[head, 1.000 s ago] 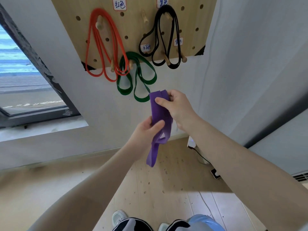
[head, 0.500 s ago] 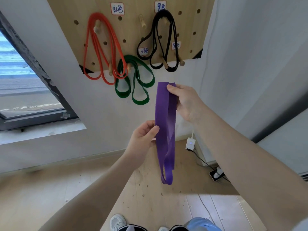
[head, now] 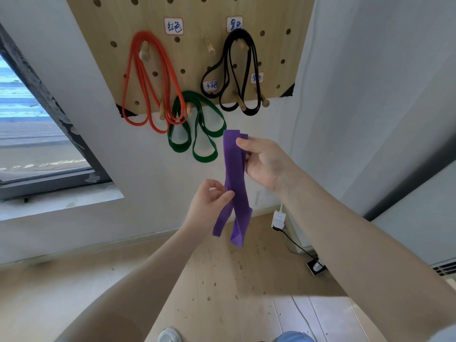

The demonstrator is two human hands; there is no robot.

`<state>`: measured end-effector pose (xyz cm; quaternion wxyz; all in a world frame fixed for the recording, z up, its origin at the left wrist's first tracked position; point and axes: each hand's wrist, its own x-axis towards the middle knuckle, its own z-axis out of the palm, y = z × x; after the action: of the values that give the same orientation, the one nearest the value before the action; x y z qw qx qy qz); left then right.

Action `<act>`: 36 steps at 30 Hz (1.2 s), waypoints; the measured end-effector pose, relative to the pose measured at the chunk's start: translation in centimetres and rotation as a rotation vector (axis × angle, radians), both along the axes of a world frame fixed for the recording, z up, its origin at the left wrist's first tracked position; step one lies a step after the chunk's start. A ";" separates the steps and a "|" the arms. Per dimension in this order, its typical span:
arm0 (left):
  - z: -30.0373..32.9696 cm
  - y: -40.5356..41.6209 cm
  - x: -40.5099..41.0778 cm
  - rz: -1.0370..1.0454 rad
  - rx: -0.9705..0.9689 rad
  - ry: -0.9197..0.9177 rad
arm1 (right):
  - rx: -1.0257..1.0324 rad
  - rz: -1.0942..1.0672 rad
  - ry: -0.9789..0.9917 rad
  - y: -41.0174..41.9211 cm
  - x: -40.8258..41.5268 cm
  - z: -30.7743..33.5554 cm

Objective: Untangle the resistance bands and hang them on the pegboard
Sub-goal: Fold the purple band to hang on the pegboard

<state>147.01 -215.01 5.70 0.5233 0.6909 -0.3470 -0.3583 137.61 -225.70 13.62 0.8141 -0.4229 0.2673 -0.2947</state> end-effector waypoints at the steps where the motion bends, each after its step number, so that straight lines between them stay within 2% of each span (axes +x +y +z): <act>1: 0.1 0.0 0.0 -0.012 0.004 -0.010 | 0.000 0.005 -0.008 -0.1 0.2 -0.3; 4: -0.1 0.2 -0.7 -0.055 0.012 -0.043 | 0.101 -0.048 -0.007 0.0 1.7 -1.5; 8: 0.3 1.0 -0.7 0.030 0.021 -0.073 | 0.205 -0.131 0.027 0.2 3.4 -2.8; 10: 1.2 1.0 -0.2 0.068 -0.008 -0.070 | 0.052 -0.086 0.088 -0.1 3.2 -3.3; 13: 2.7 0.2 0.7 0.139 -0.032 -0.048 | -0.193 -0.078 0.316 -0.1 1.6 -4.9; 16: 2.9 -0.8 1.1 0.198 0.034 0.029 | -0.192 -0.098 0.454 1.8 -0.6 -8.0; 21: 3.4 -0.4 0.8 0.285 0.032 0.210 | -0.261 -0.033 0.406 4.9 -2.5 -11.3; 23: 4.7 -0.1 1.0 0.327 -0.002 0.270 | -0.311 0.086 0.408 5.3 -2.6 -11.7; 26: 6.4 0.5 1.3 0.356 -0.083 0.338 | -0.457 0.232 0.606 5.7 -2.2 -13.0; 29: 7.2 1.1 2.1 0.417 -0.152 0.372 | -0.567 0.226 0.708 5.8 -2.6 -14.0; 33: 7.5 1.7 4.3 0.563 -0.215 0.503 | -0.637 0.238 0.785 5.2 -4.1 -15.2; 36: 6.1 2.1 5.8 0.628 -0.207 0.473 | -0.658 0.276 0.794 4.5 -4.7 -15.5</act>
<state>152.83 -212.90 11.83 0.7393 0.6056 -0.0234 -0.2935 132.91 -221.19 -1.85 0.5060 -0.7661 0.3899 -0.0704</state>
